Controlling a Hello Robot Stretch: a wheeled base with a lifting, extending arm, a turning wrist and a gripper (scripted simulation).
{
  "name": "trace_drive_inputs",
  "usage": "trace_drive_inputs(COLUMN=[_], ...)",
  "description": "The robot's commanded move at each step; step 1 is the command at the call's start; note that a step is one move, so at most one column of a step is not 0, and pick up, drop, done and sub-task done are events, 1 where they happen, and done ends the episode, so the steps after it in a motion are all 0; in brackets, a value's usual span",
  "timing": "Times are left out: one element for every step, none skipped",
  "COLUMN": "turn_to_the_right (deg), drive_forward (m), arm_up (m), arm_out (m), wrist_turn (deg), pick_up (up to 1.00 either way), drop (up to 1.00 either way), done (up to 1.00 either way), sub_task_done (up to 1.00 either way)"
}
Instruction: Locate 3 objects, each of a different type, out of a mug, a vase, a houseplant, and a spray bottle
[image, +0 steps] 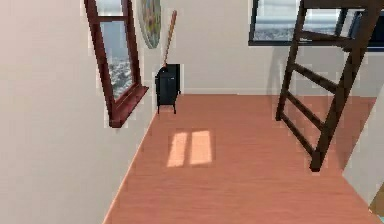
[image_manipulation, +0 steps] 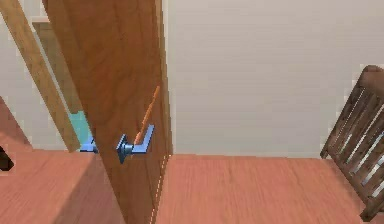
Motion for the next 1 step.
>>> trace_drive_inputs(turn_to_the_right=[6.0], drive_forward=[0.0], arm_up=[0.0], arm_out=[0.0], wrist_turn=[0.0], pick_up=[0.0], drop=[0.0], done=[0.0], sub_task_done=[0.0])
